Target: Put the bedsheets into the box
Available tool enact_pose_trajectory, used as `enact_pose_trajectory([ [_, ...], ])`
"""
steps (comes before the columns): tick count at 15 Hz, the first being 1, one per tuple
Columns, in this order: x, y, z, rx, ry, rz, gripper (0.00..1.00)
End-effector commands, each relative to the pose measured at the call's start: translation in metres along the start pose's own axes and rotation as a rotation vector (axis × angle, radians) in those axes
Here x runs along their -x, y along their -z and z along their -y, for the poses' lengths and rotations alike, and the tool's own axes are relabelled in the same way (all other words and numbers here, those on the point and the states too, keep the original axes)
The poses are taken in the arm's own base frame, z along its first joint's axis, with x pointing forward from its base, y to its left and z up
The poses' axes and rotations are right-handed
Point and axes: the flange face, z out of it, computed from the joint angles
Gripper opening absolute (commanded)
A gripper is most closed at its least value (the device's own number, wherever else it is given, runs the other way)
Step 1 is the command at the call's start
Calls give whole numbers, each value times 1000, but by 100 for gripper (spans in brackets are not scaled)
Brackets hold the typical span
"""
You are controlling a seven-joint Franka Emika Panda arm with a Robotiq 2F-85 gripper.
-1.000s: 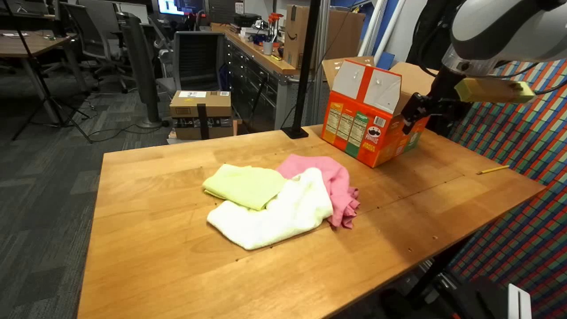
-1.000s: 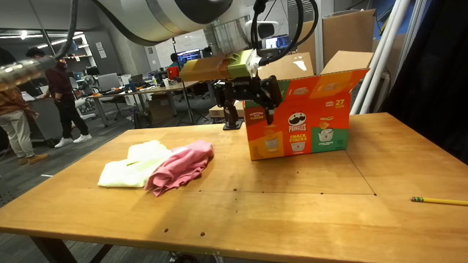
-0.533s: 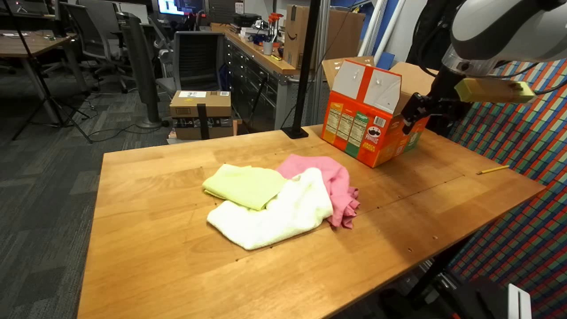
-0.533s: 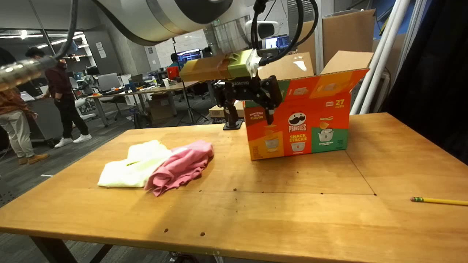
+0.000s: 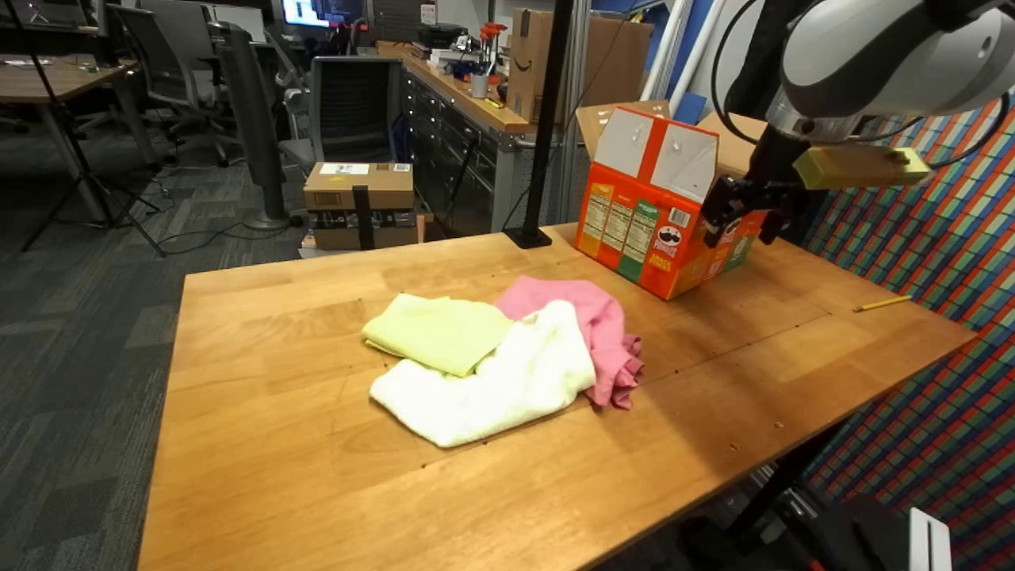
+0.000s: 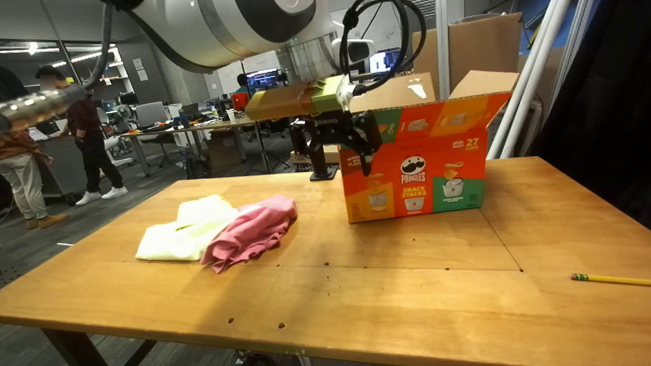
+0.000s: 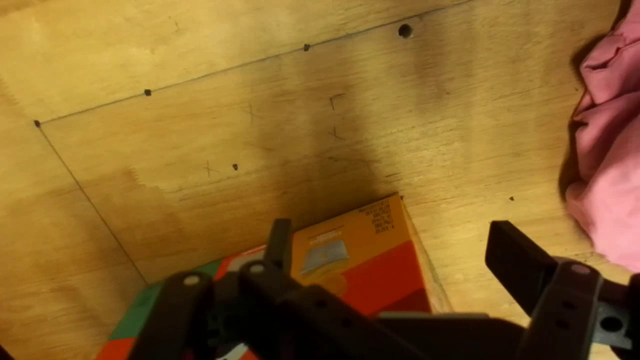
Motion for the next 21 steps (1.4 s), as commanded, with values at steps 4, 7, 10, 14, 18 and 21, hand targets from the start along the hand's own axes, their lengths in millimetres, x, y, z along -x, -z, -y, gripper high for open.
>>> enact_pose_trajectory([
  [4,-40,-10,94,-15,257,7,100],
  [7,-60,-7,149,-55,347,-9,100],
  [10,-71,-6,190,-129,395,-13,100],
  [14,-71,-21,214,-161,487,33,100],
  [18,-63,-40,196,-147,527,111,100],
  [21,-54,-50,187,-139,553,167,100],
])
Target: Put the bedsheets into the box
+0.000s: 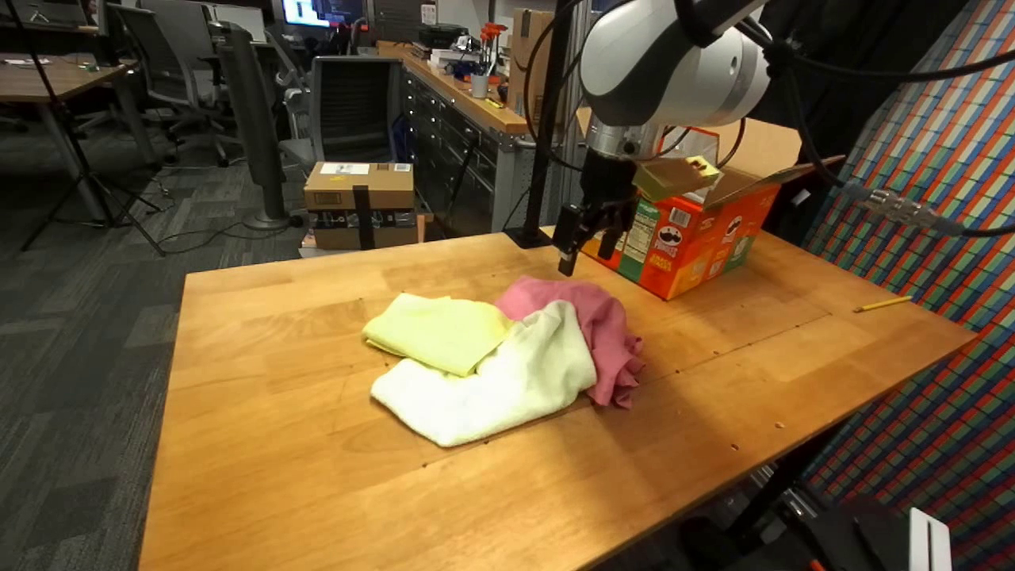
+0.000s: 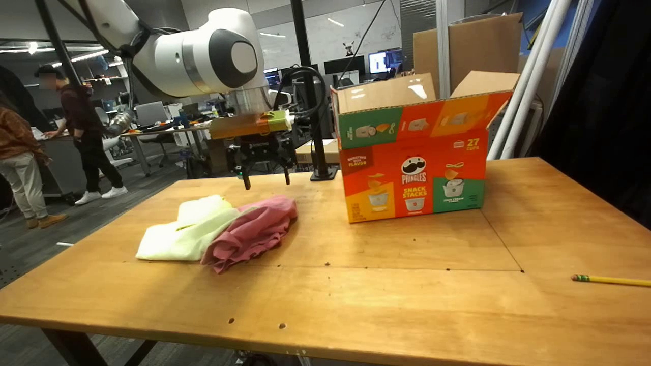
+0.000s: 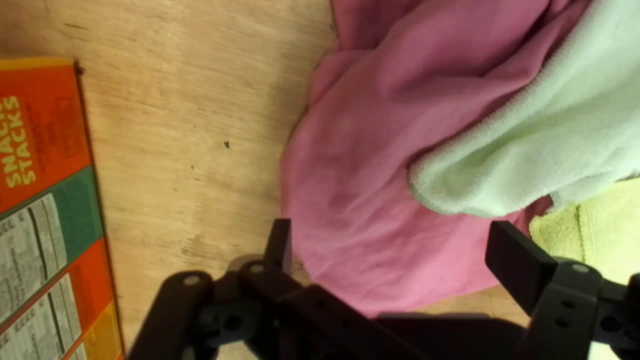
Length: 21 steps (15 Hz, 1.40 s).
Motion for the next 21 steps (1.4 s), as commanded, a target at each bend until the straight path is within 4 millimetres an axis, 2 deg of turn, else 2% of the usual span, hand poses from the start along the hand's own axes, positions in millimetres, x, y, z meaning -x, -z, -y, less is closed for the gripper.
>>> enact_pose_trajectory([
  [1,7,-3,-7,-9,43,55,100],
  [8,21,-24,3,-46,108,158,100],
  [15,32,-45,6,-97,135,221,100],
  [16,33,-46,6,-103,140,224,75],
  [17,34,-46,7,-98,140,223,74],
  [18,34,-45,6,-95,143,221,68],
  [21,33,-41,5,-79,147,210,41],
])
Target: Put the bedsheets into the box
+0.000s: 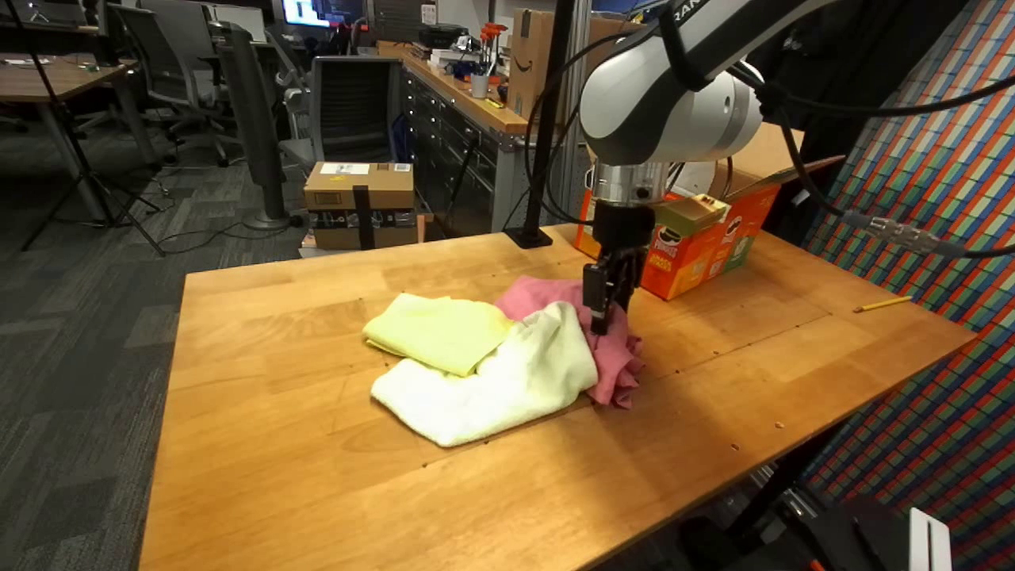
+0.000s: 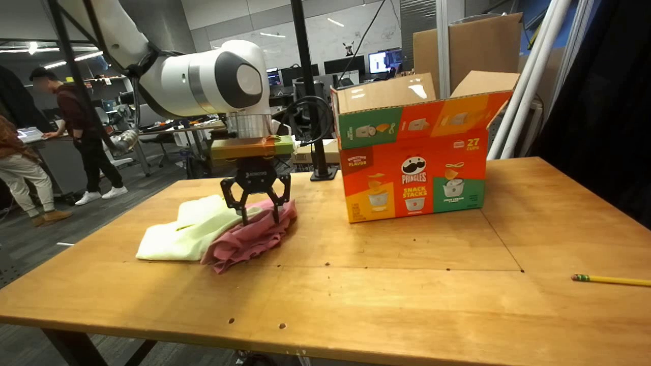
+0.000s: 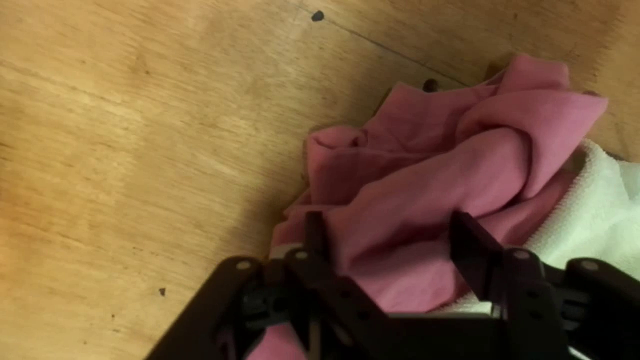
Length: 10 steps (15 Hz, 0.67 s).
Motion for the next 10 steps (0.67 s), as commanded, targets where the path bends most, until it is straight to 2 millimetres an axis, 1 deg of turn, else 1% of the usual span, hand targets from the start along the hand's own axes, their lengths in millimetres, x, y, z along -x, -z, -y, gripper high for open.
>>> enact_pose_trajectory([
  [1,1,11,-1,5,15,-17,31],
  [3,0,16,-2,11,16,-30,16],
  [4,0,19,-2,11,18,-34,7],
  [5,0,23,-3,13,16,-45,2],
  [6,0,27,-4,15,16,-55,0],
  [10,6,53,-12,57,21,-119,2],
])
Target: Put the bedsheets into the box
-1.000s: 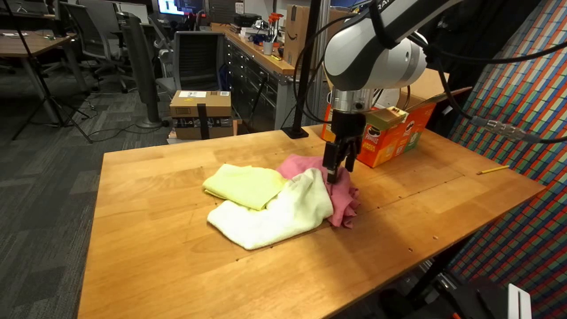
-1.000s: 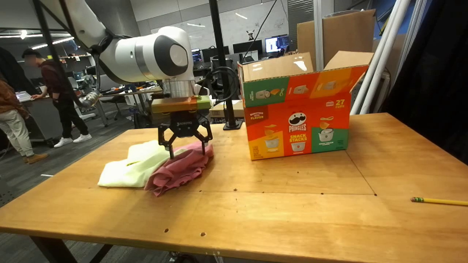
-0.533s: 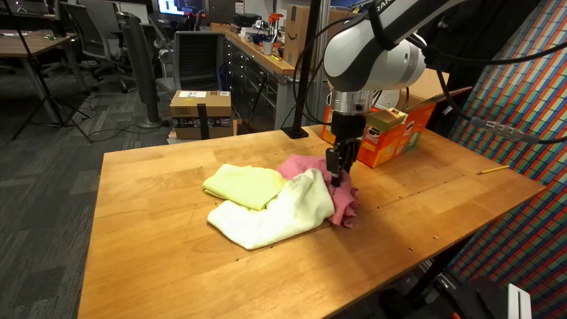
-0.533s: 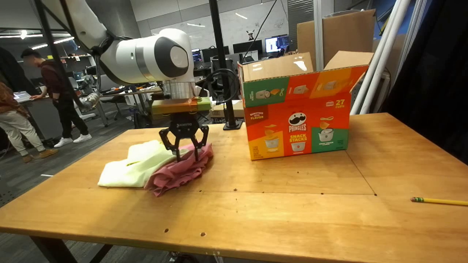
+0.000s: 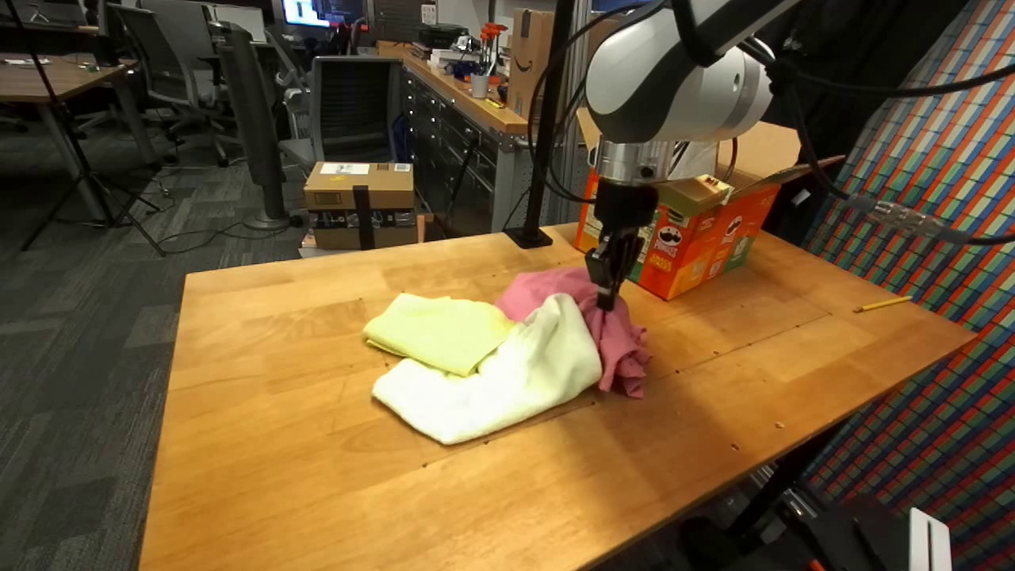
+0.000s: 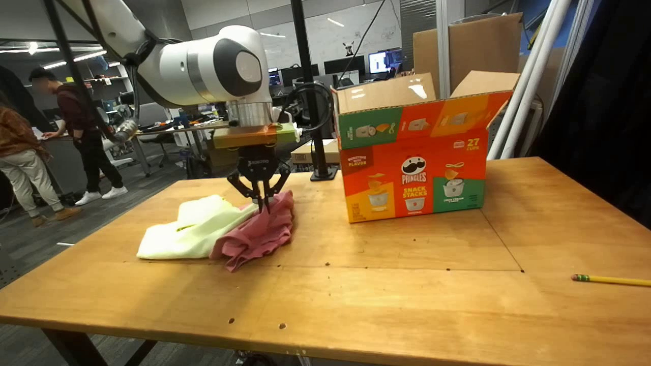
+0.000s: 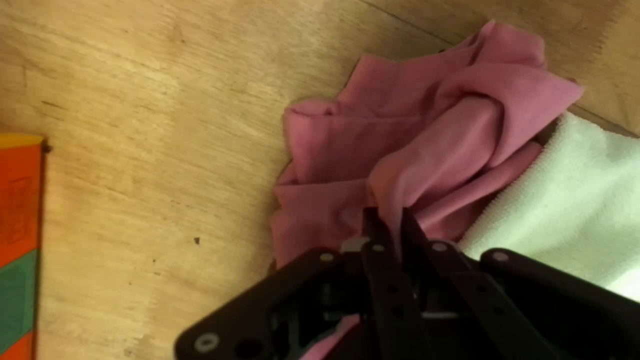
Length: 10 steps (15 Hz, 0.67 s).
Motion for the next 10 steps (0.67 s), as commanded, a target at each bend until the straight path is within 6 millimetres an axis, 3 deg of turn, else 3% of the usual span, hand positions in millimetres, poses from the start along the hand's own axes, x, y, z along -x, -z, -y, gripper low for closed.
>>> enact_pose_trajectory([
  [1,11,37,-10,52,28,-86,2],
  [4,17,67,-18,112,62,-159,2],
  [10,21,156,-30,246,73,-416,2],
])
